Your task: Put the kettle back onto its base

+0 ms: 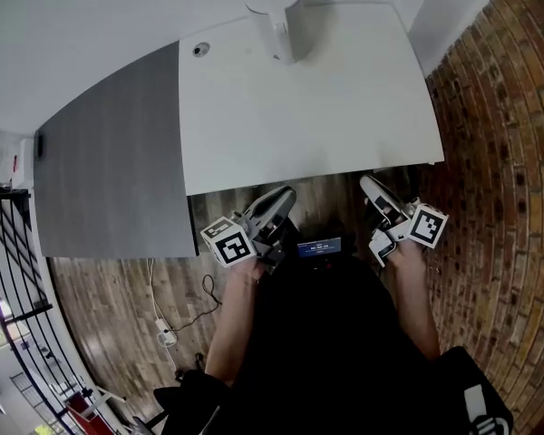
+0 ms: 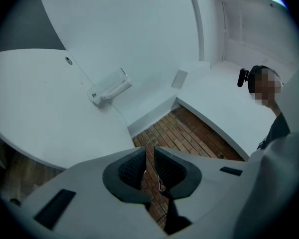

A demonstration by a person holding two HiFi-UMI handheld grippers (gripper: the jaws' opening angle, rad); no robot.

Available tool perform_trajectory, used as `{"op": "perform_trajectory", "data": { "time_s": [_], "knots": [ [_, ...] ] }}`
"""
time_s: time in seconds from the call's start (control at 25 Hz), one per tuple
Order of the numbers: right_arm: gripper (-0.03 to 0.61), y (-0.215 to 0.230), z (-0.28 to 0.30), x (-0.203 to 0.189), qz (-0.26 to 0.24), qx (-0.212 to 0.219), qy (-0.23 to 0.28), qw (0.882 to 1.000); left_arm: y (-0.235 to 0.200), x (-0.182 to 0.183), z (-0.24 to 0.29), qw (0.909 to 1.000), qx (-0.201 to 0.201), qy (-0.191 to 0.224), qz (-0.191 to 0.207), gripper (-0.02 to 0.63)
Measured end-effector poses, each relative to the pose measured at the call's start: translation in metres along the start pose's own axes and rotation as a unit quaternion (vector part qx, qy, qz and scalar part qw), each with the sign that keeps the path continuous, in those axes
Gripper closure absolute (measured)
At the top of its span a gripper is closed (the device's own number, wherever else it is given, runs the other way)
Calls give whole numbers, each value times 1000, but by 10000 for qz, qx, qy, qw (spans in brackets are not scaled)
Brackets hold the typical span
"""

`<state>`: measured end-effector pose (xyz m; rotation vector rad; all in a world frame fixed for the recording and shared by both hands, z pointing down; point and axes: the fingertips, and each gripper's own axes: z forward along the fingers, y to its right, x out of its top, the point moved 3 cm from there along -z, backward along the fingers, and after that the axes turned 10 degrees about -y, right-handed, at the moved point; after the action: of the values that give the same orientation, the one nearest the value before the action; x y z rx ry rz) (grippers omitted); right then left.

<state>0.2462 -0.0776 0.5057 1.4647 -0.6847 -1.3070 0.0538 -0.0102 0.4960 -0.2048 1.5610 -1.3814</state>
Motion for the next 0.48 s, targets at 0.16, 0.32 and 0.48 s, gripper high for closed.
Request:
{"op": "perform_trajectory", "data": {
  "time_s": [0.16,0.32,0.48],
  "knots": [
    [561,10,-8,-4,93,148,-105,9998,9,-17,-7,9996,266,60,6,562],
    [561,2,-6,1,-60,331,-146,9993,15,-19,-16,9992,366,165,73,566],
    [561,-11,-7,7,-218,396,-39,9990,18,-18,-14,9994,233,214,130,568]
  ]
}}
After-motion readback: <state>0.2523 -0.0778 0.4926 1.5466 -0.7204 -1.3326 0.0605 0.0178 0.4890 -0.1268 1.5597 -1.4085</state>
